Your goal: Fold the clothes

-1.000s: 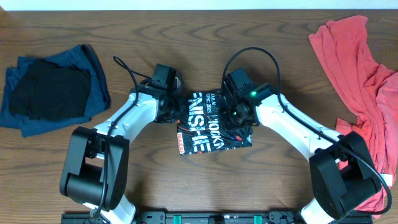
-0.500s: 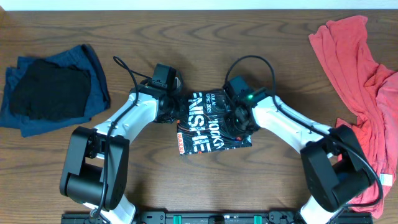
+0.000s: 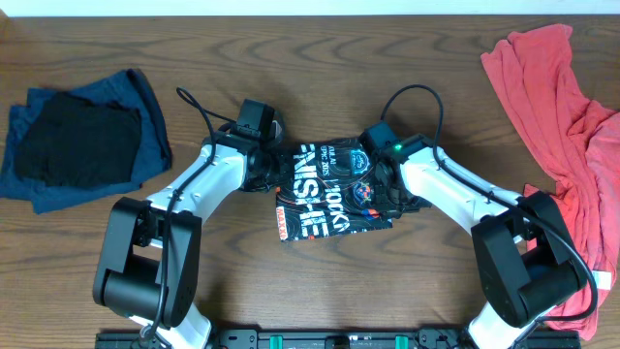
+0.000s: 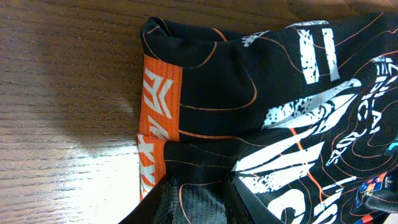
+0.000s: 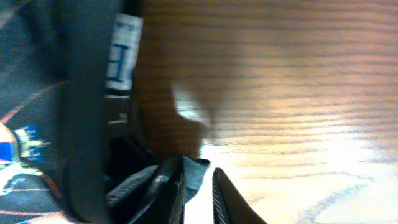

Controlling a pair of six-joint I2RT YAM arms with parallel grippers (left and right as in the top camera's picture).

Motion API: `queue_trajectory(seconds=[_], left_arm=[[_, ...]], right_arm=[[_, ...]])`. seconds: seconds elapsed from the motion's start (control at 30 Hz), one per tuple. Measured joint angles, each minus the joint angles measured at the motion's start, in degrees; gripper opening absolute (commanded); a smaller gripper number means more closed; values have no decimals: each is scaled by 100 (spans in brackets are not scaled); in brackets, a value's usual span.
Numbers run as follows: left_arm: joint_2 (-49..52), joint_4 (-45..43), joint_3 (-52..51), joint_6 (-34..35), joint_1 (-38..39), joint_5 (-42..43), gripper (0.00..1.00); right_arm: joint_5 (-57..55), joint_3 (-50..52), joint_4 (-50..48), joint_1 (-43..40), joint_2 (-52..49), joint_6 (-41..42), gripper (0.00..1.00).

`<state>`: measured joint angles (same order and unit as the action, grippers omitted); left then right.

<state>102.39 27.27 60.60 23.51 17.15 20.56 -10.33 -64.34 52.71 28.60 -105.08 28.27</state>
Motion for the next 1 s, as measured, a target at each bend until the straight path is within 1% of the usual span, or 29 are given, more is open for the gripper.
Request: queue_trajectory(seconds=[0.13, 0.23, 0.33, 0.37, 0.43, 0.5, 0.6, 0.73, 1.0], left_arm=[[2, 55, 0, -94, 0, 0, 28], [0, 81, 0, -284, 0, 0, 45], [0, 81, 0, -461, -28, -2, 54], [0, 76, 0, -535, -48, -2, 60], [-4, 35, 0, -697, -118, 2, 82], [-22, -142, 2, -791, -223, -2, 90], [-90, -472, 2, -863, -413, 0, 95], [-114, -772, 2, -970, -573, 33, 95], [205, -1276, 2, -1309, -555, 774, 96]], right_arm=[[-120, 0, 20, -2, 28, 199, 14], [-177, 2, 20, -50, 184, 275, 15], [-229, 2, 20, -164, 511, 306, 17], [-249, 2, 17, -216, 660, 315, 17], [-284, 2, 20, -313, 935, 319, 17], [-319, 0, 24, -391, 1161, 319, 17], [-308, 0, 61, -455, 1290, 310, 18], [-293, 2, 127, -474, 1287, 289, 18], [-251, 2, 118, -474, 1287, 273, 18]])
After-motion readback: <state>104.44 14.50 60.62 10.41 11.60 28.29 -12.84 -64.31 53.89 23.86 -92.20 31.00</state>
